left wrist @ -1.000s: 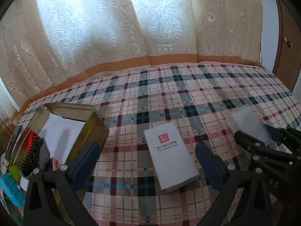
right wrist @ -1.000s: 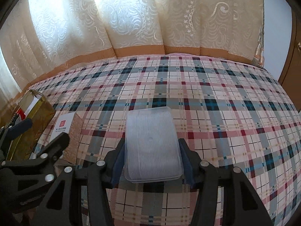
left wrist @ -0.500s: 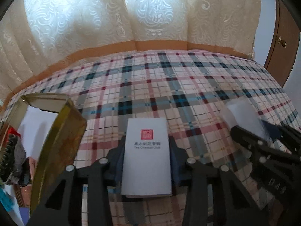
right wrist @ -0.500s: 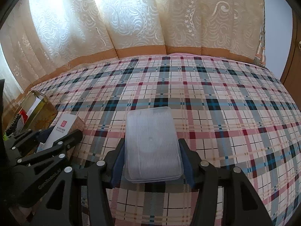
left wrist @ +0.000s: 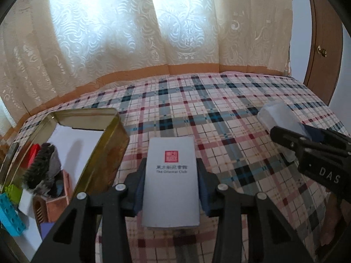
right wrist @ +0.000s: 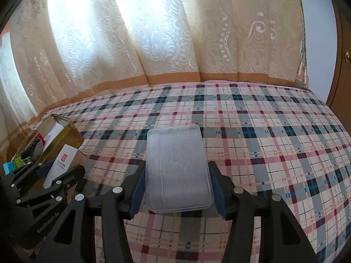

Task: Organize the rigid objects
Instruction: 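Carry the white box with the left tool while the right tool carries the clear box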

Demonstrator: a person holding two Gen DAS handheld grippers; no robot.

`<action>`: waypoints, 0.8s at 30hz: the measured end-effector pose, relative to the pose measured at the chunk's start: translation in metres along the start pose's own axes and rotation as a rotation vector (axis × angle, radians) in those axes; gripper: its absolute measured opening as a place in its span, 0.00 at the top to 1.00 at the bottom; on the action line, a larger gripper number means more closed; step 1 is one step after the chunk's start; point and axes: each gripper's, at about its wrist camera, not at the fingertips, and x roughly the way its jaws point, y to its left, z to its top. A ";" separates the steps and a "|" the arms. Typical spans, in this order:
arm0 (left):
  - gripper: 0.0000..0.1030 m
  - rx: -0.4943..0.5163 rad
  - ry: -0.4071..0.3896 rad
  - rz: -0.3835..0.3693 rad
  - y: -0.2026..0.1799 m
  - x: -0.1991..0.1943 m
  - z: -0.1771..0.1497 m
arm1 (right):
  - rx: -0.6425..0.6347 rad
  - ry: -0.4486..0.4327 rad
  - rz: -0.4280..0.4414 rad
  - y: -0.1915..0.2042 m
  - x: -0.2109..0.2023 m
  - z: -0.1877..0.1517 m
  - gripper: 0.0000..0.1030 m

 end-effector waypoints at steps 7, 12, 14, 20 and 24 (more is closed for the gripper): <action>0.61 -0.001 -0.052 0.038 0.005 -0.018 -0.009 | -0.018 -0.060 0.017 0.015 -0.015 -0.007 0.45; 0.61 -0.017 -0.086 0.048 0.010 -0.027 -0.013 | -0.042 -0.084 -0.002 0.022 -0.018 -0.007 0.45; 0.61 -0.024 -0.101 0.054 0.012 -0.030 -0.015 | -0.043 -0.089 -0.003 0.021 -0.019 -0.007 0.45; 0.61 -0.040 -0.165 0.077 0.016 -0.045 -0.021 | -0.052 -0.114 -0.013 0.024 -0.024 -0.009 0.45; 0.61 -0.052 -0.181 0.080 0.019 -0.051 -0.023 | -0.064 -0.126 -0.018 0.028 -0.027 -0.011 0.45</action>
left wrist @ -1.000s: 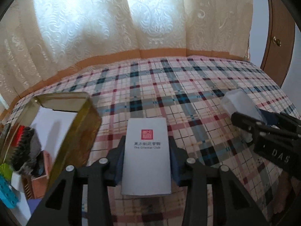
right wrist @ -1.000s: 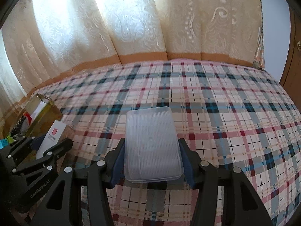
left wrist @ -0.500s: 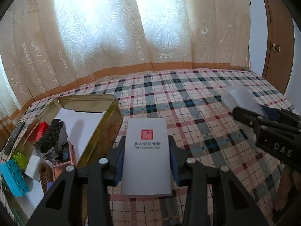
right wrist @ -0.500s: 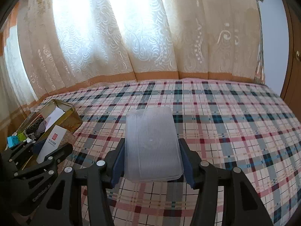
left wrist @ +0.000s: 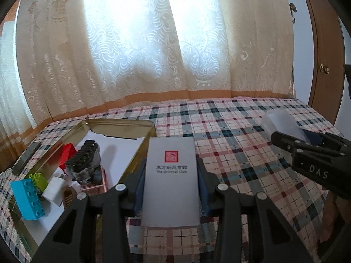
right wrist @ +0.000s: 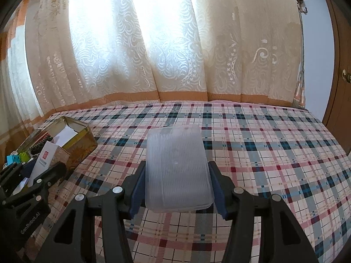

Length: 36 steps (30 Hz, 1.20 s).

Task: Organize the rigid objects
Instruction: 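Carry the white box with the left tool while the right tool carries the clear box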

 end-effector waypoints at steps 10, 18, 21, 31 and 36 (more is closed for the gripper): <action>0.61 -0.018 -0.025 0.003 0.008 -0.010 -0.005 | -0.014 -0.042 -0.021 0.004 -0.009 0.000 0.45; 0.61 -0.037 -0.042 0.001 0.016 -0.017 -0.008 | -0.032 -0.086 -0.011 0.010 -0.019 -0.001 0.45; 0.61 -0.040 -0.047 0.000 0.017 -0.018 -0.008 | -0.027 -0.079 0.024 0.014 -0.021 -0.003 0.45; 0.61 -0.038 -0.072 0.009 0.018 -0.026 -0.011 | -0.096 -0.177 0.001 0.042 -0.045 -0.012 0.45; 0.61 -0.040 -0.085 0.016 0.021 -0.030 -0.012 | -0.086 -0.193 -0.002 0.040 -0.047 -0.013 0.45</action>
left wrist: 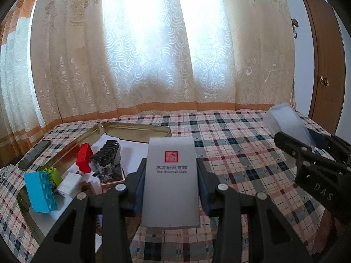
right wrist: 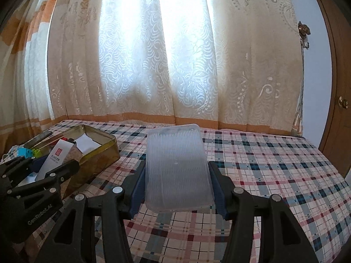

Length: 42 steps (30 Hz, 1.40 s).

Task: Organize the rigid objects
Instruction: 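Carry the white box with the left tool while the right tool carries the clear box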

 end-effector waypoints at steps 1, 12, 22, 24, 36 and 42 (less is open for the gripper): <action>0.61 0.001 -0.002 0.000 0.000 -0.001 0.000 | 0.002 -0.002 -0.001 0.000 -0.001 0.000 0.45; 0.61 0.001 -0.015 0.005 0.003 -0.006 -0.001 | 0.000 -0.034 0.004 0.005 -0.008 -0.001 0.45; 0.61 -0.007 -0.033 0.013 0.011 -0.015 -0.003 | -0.008 -0.041 0.019 0.012 -0.011 -0.002 0.45; 0.61 -0.011 -0.033 0.013 0.014 -0.016 -0.003 | -0.012 -0.045 0.022 0.014 -0.012 -0.002 0.45; 0.61 -0.020 -0.048 0.032 0.024 -0.022 -0.006 | -0.021 -0.055 0.058 0.027 -0.015 -0.002 0.45; 0.61 -0.033 -0.047 0.037 0.032 -0.024 -0.007 | -0.019 -0.055 0.074 0.035 -0.015 -0.003 0.45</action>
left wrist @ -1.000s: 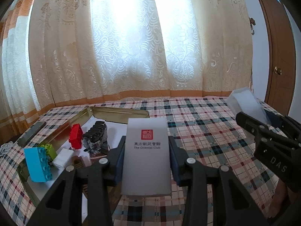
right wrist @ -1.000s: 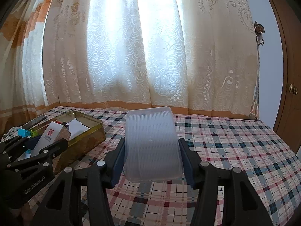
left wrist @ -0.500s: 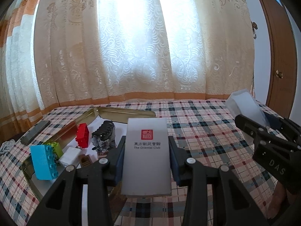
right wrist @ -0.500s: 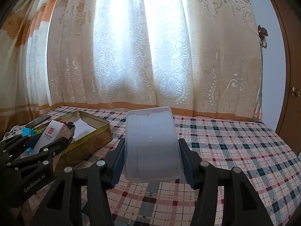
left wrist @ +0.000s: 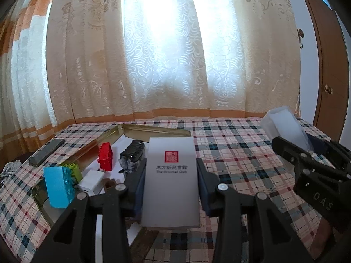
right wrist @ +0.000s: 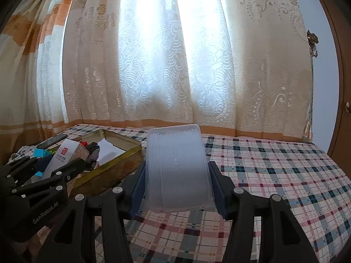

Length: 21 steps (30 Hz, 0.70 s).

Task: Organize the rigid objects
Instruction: 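Carry the white box with the left tool while the right tool carries the clear box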

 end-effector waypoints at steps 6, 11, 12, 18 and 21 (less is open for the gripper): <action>0.61 -0.004 -0.006 0.007 0.004 -0.003 -0.001 | -0.013 -0.009 0.018 0.011 -0.002 -0.001 0.45; 0.61 -0.010 -0.009 0.011 0.010 -0.005 -0.002 | -0.014 -0.013 0.026 0.015 -0.002 -0.001 0.45; 0.61 -0.011 -0.010 0.013 0.011 -0.005 -0.002 | -0.015 -0.012 0.026 0.016 -0.002 -0.001 0.45; 0.61 -0.022 -0.012 0.018 0.016 -0.007 -0.003 | -0.018 -0.014 0.036 0.020 -0.001 -0.001 0.45; 0.61 -0.027 -0.012 0.022 0.019 -0.007 -0.003 | -0.022 -0.014 0.042 0.023 -0.001 -0.001 0.45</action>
